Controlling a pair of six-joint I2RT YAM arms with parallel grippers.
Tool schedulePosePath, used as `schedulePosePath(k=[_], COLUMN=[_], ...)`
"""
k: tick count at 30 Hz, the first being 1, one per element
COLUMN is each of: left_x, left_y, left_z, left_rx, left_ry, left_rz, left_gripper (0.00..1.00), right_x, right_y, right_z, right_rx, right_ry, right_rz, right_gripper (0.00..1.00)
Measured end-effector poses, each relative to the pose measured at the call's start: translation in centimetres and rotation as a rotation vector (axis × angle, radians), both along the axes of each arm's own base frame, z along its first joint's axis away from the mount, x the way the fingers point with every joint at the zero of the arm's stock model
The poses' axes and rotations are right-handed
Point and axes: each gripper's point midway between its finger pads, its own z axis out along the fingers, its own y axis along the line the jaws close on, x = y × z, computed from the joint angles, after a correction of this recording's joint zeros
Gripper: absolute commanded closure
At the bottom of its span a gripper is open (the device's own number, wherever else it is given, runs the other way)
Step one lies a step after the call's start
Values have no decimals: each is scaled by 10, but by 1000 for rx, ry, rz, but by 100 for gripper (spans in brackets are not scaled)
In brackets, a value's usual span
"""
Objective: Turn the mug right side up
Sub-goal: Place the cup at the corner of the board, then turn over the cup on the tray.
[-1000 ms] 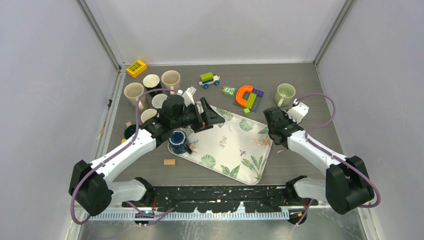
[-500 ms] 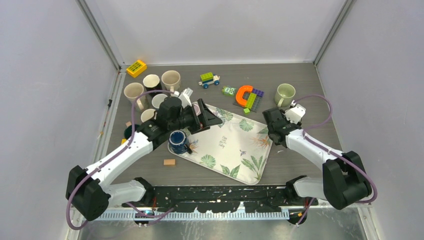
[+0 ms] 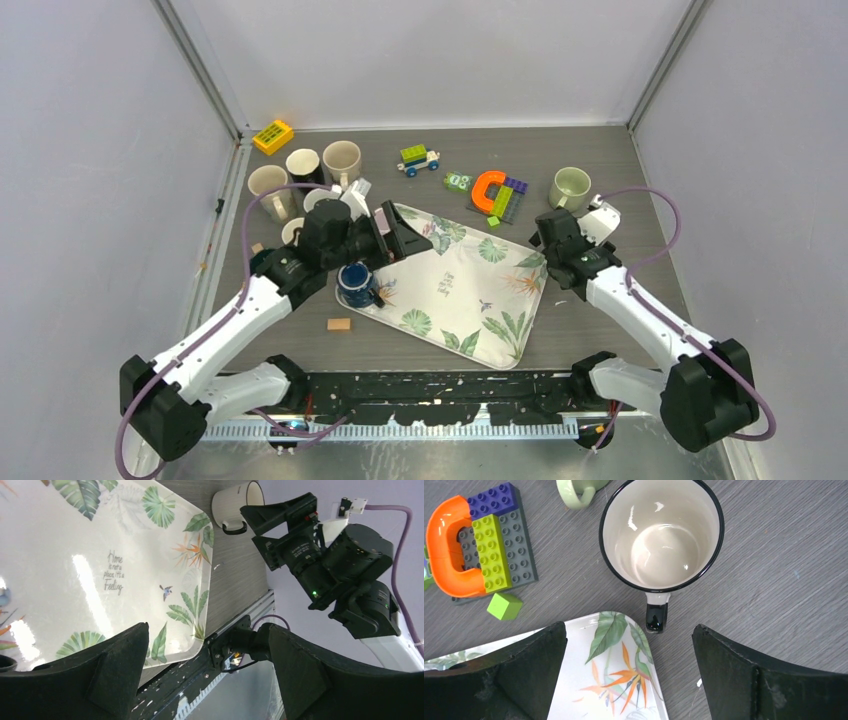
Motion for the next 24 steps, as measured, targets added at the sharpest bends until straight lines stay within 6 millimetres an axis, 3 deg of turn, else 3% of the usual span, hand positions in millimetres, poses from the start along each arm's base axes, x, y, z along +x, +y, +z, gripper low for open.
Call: schedulePosePath(k=[8, 16, 24], left_x=[-4, -11, -13], left_y=[18, 50, 81], left_z=[-10, -29, -59], left_rx=[71, 204, 378], left_ry=[8, 24, 71], left_rz=[54, 134, 214], left_gripper=[9, 9, 9], right_x=[-12, -25, -28], right_y=[6, 17, 58], right_z=[20, 37, 46], right_rx=[54, 121, 154], right_ry=[-12, -13, 5], right_rz=[42, 117, 266], right_gripper=[0, 0, 0])
